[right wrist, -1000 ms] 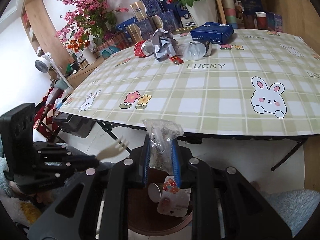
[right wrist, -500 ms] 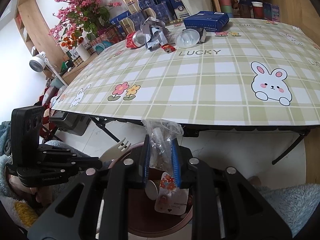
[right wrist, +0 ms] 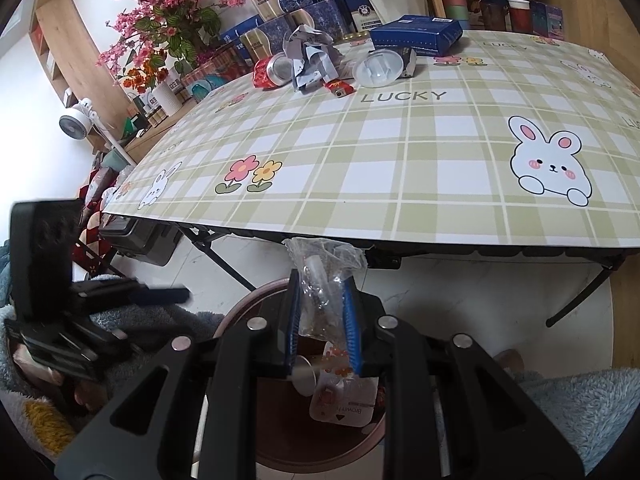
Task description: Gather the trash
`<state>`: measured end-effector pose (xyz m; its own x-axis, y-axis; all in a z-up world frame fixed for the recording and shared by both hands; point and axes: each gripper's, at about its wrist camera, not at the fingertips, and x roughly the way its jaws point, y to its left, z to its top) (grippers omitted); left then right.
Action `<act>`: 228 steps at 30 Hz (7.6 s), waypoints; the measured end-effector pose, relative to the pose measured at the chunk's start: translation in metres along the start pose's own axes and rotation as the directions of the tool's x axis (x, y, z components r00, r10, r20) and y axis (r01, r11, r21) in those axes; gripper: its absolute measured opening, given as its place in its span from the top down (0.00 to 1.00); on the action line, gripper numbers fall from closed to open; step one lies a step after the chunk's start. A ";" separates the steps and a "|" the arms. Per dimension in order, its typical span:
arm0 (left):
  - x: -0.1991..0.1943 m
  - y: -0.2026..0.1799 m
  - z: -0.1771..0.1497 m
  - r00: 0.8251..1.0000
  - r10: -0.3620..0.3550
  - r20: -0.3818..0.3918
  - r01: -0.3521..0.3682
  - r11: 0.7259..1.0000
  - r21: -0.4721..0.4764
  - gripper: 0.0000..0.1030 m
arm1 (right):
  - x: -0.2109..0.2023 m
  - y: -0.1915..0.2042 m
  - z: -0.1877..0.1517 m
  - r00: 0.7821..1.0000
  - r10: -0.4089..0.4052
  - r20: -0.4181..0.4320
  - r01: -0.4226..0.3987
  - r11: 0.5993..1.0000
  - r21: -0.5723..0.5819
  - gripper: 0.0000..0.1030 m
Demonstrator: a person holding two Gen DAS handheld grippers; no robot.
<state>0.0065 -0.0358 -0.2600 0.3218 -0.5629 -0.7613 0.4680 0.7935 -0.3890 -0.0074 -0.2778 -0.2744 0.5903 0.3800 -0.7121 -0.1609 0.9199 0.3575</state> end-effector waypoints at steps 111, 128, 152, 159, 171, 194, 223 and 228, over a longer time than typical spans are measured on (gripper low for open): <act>0.106 0.052 0.306 0.972 0.227 0.061 -0.219 0.968 -0.123 0.56 | -0.008 -0.112 0.136 0.946 -0.203 0.251 0.180 0.977 0.112 0.05; -0.042 0.096 0.205 0.925 0.283 0.254 -0.225 0.946 -0.235 0.56 | 0.119 -0.044 0.230 0.941 -0.321 0.103 0.304 0.940 0.151 0.06; -0.095 0.099 0.112 0.913 0.302 0.273 -0.201 0.918 -0.343 0.55 | 0.117 -0.056 0.212 0.955 -0.296 0.004 0.290 0.939 0.183 0.35; -0.083 0.071 0.103 0.931 0.249 0.268 -0.163 0.938 -0.306 0.55 | 0.099 -0.064 0.191 0.966 -0.258 -0.017 0.257 0.951 0.170 0.35; -0.091 0.066 0.085 0.927 0.256 0.273 -0.168 0.936 -0.309 0.55 | 0.102 -0.046 0.169 0.946 -0.317 -0.069 0.318 0.948 0.009 0.20; -0.080 0.067 0.076 0.942 0.229 0.247 -0.146 0.939 -0.312 0.55 | 0.057 -0.031 0.141 0.973 -0.228 0.025 0.228 0.974 -0.010 0.35; -0.100 0.001 0.044 0.950 0.174 0.260 -0.124 0.973 -0.197 0.55 | -0.019 0.037 0.039 0.999 -0.030 0.016 0.032 0.991 -0.127 0.35; -0.108 -0.008 0.034 0.948 0.173 0.268 -0.128 0.976 -0.176 0.55 | -0.018 0.051 0.016 0.999 -0.010 -0.035 0.004 0.986 -0.166 0.35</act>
<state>-0.0039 0.0103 -0.1571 0.6067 -0.4585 -0.6494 0.2705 0.8872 -0.3737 -0.0133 -0.2393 -0.2334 0.5635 0.3737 -0.7367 -0.2875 0.9248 0.2491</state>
